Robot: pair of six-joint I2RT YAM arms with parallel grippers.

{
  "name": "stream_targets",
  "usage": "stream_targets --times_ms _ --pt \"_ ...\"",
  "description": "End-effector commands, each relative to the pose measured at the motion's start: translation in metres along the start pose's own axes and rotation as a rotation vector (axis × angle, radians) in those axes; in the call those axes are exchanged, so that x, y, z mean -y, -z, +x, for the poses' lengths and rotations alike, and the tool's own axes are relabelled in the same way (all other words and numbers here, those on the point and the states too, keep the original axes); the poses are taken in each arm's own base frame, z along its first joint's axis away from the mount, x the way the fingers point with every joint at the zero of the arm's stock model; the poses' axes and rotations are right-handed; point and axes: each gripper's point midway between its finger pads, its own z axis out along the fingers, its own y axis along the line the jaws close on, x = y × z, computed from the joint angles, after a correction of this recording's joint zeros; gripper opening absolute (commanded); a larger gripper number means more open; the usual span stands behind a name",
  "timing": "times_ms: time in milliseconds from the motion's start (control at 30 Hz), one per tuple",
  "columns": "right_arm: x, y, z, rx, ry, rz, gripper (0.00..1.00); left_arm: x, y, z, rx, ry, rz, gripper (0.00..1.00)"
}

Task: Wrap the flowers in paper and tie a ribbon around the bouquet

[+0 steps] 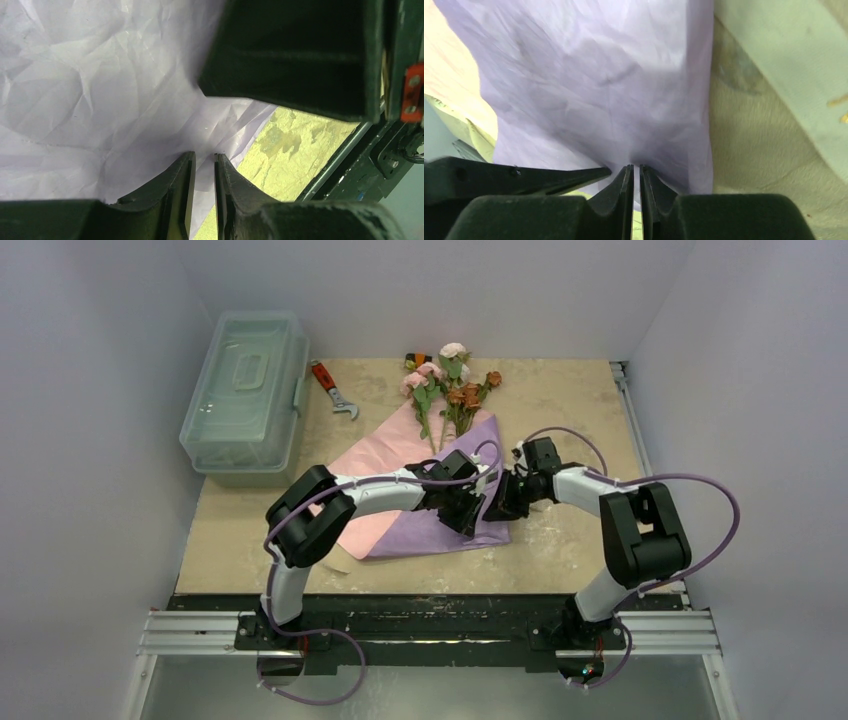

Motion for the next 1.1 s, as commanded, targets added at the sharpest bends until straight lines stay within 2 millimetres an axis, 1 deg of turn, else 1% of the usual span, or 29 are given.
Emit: stream_targets --times_ms 0,167,333,400,500,767,800,1067 --pt "-0.010 0.005 -0.036 0.054 0.067 -0.004 0.17 -0.015 -0.007 0.016 -0.038 -0.044 -0.053 0.24" --pt "0.001 0.001 -0.063 0.067 0.052 0.008 0.17 -0.016 -0.009 0.020 -0.048 -0.042 -0.056 0.24" --pt "0.022 0.003 -0.090 0.099 0.046 0.024 0.16 -0.020 -0.009 0.026 -0.063 -0.046 -0.066 0.24" --pt "0.029 0.000 -0.099 0.100 0.041 0.025 0.16 -0.020 -0.009 0.027 -0.070 -0.048 -0.066 0.24" --pt "0.028 -0.004 -0.113 0.109 0.034 0.007 0.16 -0.021 -0.010 0.030 -0.082 -0.047 -0.068 0.24" --pt "0.011 -0.021 -0.153 0.136 -0.005 -0.061 0.17 -0.026 -0.010 0.041 -0.131 -0.059 -0.082 0.24" --pt "0.009 -0.023 -0.161 0.143 -0.006 -0.069 0.17 -0.026 -0.010 0.042 -0.137 -0.061 -0.084 0.24" --pt "0.015 -0.043 -0.203 0.154 -0.071 -0.090 0.17 -0.028 -0.006 0.045 -0.168 -0.070 -0.097 0.23"
